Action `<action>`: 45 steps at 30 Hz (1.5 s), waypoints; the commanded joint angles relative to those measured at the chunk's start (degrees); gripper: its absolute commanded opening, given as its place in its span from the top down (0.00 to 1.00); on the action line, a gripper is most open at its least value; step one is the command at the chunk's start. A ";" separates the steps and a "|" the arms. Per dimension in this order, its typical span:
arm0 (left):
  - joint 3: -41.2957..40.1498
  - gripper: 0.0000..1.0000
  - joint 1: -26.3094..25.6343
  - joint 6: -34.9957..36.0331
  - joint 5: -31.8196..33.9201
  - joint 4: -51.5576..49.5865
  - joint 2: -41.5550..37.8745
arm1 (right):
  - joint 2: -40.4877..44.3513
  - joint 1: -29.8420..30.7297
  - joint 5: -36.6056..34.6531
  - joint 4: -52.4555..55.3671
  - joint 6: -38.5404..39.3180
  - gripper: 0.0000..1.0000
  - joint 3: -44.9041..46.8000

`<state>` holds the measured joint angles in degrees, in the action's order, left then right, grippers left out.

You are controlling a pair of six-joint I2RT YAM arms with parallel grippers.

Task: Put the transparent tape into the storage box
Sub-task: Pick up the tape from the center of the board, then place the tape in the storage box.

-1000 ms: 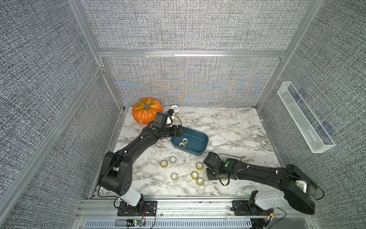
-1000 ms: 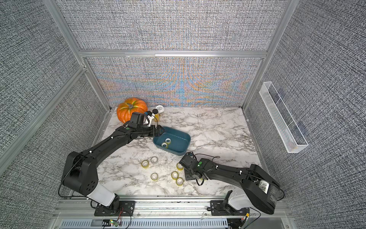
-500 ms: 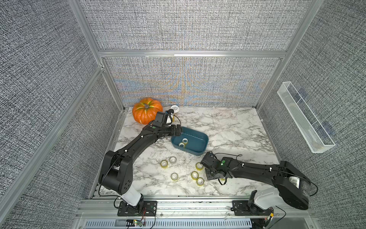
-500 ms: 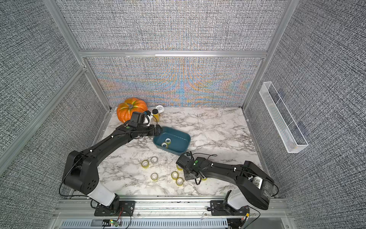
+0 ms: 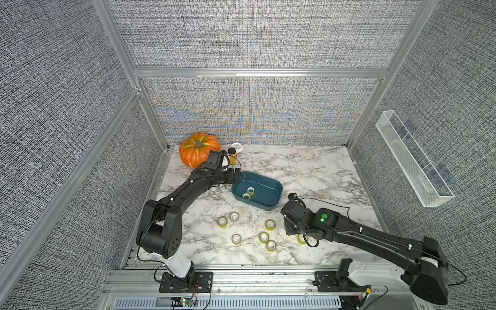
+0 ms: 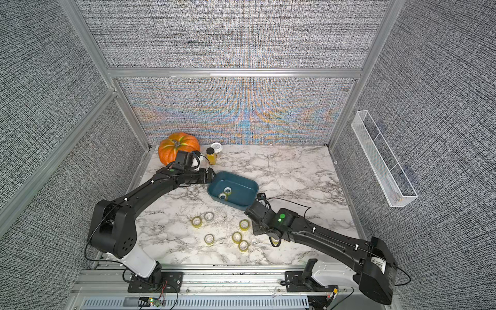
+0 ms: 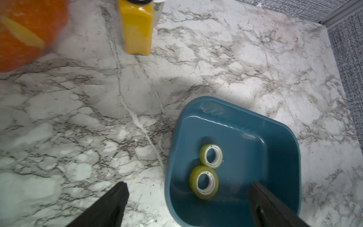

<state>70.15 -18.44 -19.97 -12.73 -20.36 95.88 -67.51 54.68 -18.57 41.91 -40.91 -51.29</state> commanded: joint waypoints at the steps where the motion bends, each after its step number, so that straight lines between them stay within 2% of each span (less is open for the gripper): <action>1: 0.43 0.03 2.97 -0.83 -3.65 0.07 0.79 | 0.89 -1.88 -2.08 -3.79 3.79 1.00 -2.12; 5: -0.04 0.05 3.18 -1.33 -4.76 0.36 0.50 | -2.40 -6.09 2.85 -10.69 7.98 1.00 -6.19; 12: -0.27 0.05 2.35 -2.08 -8.36 1.68 -0.34 | -18.74 -8.37 5.20 -14.28 11.54 1.00 -17.24; 20: -0.36 0.03 2.86 -0.95 -2.64 1.02 -2.17 | -39.56 -10.88 6.90 -16.95 12.51 1.00 -29.93; 26: -0.36 0.03 2.87 -1.29 -4.52 1.61 -2.80 | -49.90 -11.35 6.93 -14.27 12.69 1.00 -36.32; 28: -0.37 0.03 2.83 -1.21 -4.23 1.50 -3.05 | -50.53 -11.41 7.03 -14.30 12.52 0.84 -36.51; 30: -0.36 0.03 2.93 -1.20 -4.27 1.55 -3.28 | -50.20 -11.42 6.99 -14.52 12.37 0.63 -36.27; 32: -0.36 0.03 2.96 -1.28 -4.60 1.64 -3.32 | -49.28 -11.43 6.60 -14.52 12.34 0.56 -36.08; 37: -0.36 0.03 2.97 -1.28 -5.34 1.80 -3.33 | -43.52 -11.35 5.21 -14.02 12.20 0.51 -34.46; 45: -2.15 0.03 2.81 -1.55 -5.59 3.98 -5.49 | -23.56 -9.25 2.31 -17.56 13.23 0.52 -19.55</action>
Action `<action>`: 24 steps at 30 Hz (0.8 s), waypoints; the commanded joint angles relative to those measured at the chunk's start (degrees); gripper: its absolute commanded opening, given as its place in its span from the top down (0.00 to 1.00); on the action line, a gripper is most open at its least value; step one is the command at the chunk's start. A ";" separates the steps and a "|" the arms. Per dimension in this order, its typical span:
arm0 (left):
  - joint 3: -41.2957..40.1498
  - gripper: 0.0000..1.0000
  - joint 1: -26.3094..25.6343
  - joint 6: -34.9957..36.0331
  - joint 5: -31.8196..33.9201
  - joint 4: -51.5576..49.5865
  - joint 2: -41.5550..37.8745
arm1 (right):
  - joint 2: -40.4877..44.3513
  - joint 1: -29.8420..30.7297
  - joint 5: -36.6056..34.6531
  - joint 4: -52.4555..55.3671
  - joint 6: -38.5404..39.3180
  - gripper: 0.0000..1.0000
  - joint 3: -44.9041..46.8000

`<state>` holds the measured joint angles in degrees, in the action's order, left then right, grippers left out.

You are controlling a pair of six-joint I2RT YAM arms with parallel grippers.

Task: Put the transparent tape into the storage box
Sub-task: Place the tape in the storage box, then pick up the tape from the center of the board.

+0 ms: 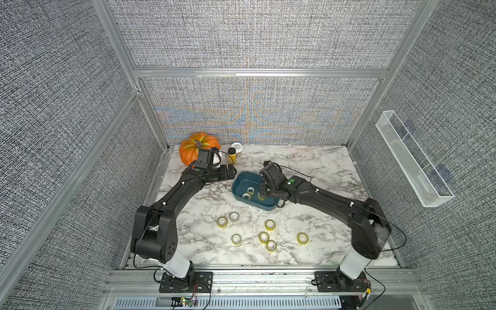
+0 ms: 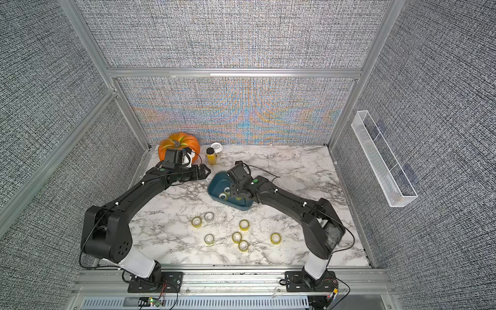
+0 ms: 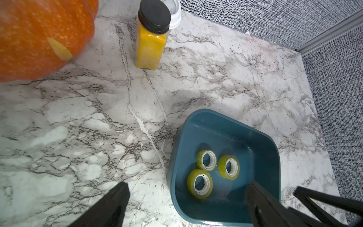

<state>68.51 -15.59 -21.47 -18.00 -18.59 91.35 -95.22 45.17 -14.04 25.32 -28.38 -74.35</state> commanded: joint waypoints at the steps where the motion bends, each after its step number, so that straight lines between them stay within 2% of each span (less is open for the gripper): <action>1: -0.80 0.03 -0.06 -0.27 -0.42 2.45 -1.28 | 6.16 0.35 -3.00 -0.81 0.85 0.52 5.11; 8: -1.76 0.03 -2.48 -0.84 -1.83 4.22 -2.80 | 25.17 3.10 -6.67 0.18 2.42 0.52 17.39; 14: -7.39 0.02 -3.74 -4.83 -6.10 13.99 -7.44 | 38.52 3.11 -8.58 2.34 -0.49 0.51 25.66; 16: -8.38 0.01 -3.83 -5.67 -7.81 15.92 -7.30 | 39.73 3.06 -8.92 4.33 -1.35 0.51 26.42; 19: -6.87 0.02 -4.00 -4.62 -8.18 13.09 -5.15 | 39.59 3.00 -9.64 6.73 -3.30 0.51 27.50; 24: -1.33 0.06 -5.49 -0.19 0.63 2.05 -1.22 | 38.89 3.00 -6.03 6.31 -5.52 0.51 32.86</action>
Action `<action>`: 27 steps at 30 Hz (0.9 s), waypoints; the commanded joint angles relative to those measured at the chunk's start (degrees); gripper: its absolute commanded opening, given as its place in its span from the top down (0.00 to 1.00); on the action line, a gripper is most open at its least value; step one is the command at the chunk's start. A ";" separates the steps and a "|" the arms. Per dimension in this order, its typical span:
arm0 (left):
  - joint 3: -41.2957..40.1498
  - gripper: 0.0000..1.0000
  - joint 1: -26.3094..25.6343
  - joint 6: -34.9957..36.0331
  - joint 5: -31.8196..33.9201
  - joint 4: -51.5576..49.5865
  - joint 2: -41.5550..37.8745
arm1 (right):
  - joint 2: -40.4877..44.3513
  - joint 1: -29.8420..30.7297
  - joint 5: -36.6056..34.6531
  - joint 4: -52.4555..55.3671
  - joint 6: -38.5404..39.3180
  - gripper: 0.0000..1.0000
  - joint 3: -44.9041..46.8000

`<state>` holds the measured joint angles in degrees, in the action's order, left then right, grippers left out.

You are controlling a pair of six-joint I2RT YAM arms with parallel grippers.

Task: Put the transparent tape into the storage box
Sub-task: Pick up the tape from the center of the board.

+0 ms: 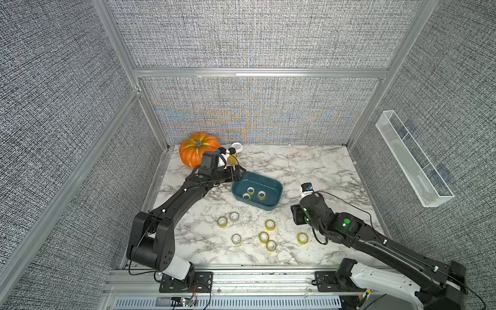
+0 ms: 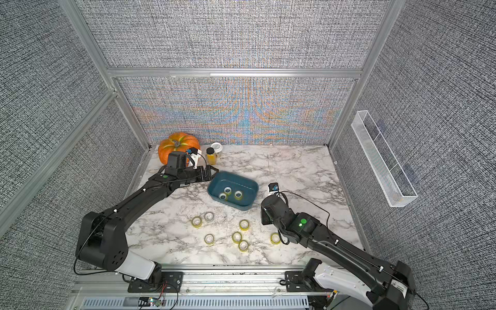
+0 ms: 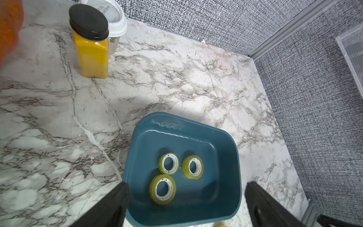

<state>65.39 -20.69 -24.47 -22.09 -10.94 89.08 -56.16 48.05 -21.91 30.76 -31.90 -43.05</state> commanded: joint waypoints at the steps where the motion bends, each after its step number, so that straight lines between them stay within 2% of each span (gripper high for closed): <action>1: 2.26 0.06 -0.48 3.32 5.57 -6.75 1.34 | -0.47 0.09 2.96 0.39 -2.03 0.51 2.55; 9: 2.55 0.04 -1.02 5.05 9.49 -7.87 -0.13 | -5.01 0.11 7.32 -2.91 -8.72 0.52 9.31; 14: 3.11 0.04 -1.03 5.39 9.14 -8.28 0.55 | -6.99 0.29 7.95 -3.66 -11.51 0.54 11.92; 27: 3.30 0.04 -1.00 5.35 9.81 -8.48 0.48 | -4.65 1.33 12.77 -2.55 -13.62 0.54 16.05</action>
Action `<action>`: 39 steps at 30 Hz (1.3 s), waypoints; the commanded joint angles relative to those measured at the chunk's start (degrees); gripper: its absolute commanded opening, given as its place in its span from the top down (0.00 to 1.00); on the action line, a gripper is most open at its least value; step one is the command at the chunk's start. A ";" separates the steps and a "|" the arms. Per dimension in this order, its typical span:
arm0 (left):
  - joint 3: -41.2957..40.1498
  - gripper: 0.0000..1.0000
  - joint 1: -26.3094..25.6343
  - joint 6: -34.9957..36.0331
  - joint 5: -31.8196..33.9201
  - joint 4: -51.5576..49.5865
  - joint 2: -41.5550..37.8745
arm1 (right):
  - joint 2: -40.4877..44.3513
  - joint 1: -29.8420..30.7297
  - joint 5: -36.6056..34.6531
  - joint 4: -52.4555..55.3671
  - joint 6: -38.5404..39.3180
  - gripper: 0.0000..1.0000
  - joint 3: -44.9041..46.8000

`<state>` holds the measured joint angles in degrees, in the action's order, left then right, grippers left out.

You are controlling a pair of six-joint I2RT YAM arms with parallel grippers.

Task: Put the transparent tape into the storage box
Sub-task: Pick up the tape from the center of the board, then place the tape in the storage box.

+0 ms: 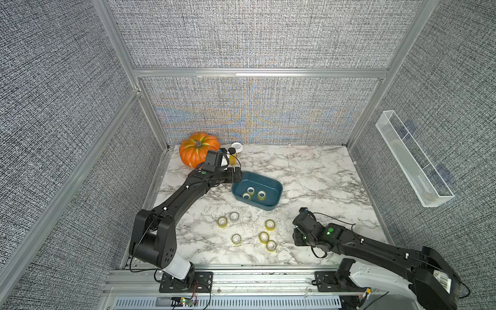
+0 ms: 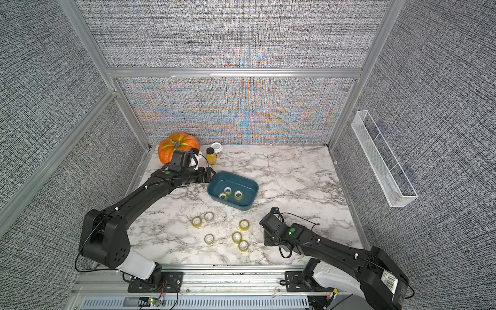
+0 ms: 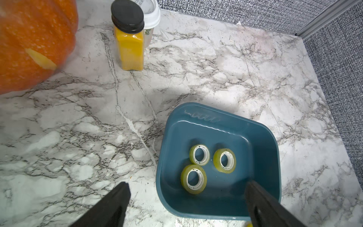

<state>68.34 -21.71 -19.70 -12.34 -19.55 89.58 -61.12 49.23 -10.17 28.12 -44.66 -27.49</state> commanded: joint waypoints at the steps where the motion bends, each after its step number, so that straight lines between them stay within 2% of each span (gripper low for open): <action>1: 0.31 0.04 0.01 0.57 0.03 0.13 -0.02 | 0.15 0.14 1.03 0.08 -1.03 0.54 0.74; 7: 0.31 0.04 0.00 0.68 -0.04 0.13 -0.20 | -4.32 0.24 1.24 -2.50 -0.60 0.55 0.42; 10: 0.23 0.04 0.01 0.54 -0.08 0.17 -0.71 | -6.64 0.42 0.43 -2.48 -0.82 0.61 -0.82; 12: -0.29 0.04 0.01 0.62 0.37 0.56 -1.32 | -7.55 0.58 0.33 -2.93 -0.32 0.70 -1.72; 14: -0.40 0.03 0.01 0.72 0.69 0.59 -1.43 | -8.05 0.77 -0.46 -2.54 -0.05 0.91 -2.59; 15: -0.23 0.03 0.01 0.80 0.74 0.50 -1.28 | -7.97 0.86 -1.25 -1.91 -0.29 0.98 -3.04; 16: -0.01 0.03 0.00 0.81 0.67 0.40 -1.10 | -7.80 0.95 -1.75 -1.40 -0.35 1.00 -3.34; 24: 0.22 0.03 0.01 1.01 1.73 -0.05 -1.46 | -4.07 0.87 -4.95 2.89 1.45 1.00 -7.78; 28: -0.21 0.03 0.01 0.83 1.90 0.25 -2.37 | -2.61 0.42 -3.06 1.09 3.16 1.00 -10.54; 32: -0.31 0.03 0.01 0.72 -0.05 0.71 -2.09 | -2.50 0.16 -3.08 1.37 3.33 1.00 -12.95; 36: -0.39 0.03 0.01 -0.54 -3.44 0.98 -0.70 | -3.07 -0.62 0.20 -3.48 5.98 1.00 -15.84; 39: -0.05 0.03 0.01 -1.11 -5.97 1.15 0.70 | -4.97 -1.19 0.51 -5.01 7.71 1.00 -21.37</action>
<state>68.07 -21.71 -19.94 -14.90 -19.38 89.52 -65.04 48.31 -10.76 27.20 -39.59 -45.12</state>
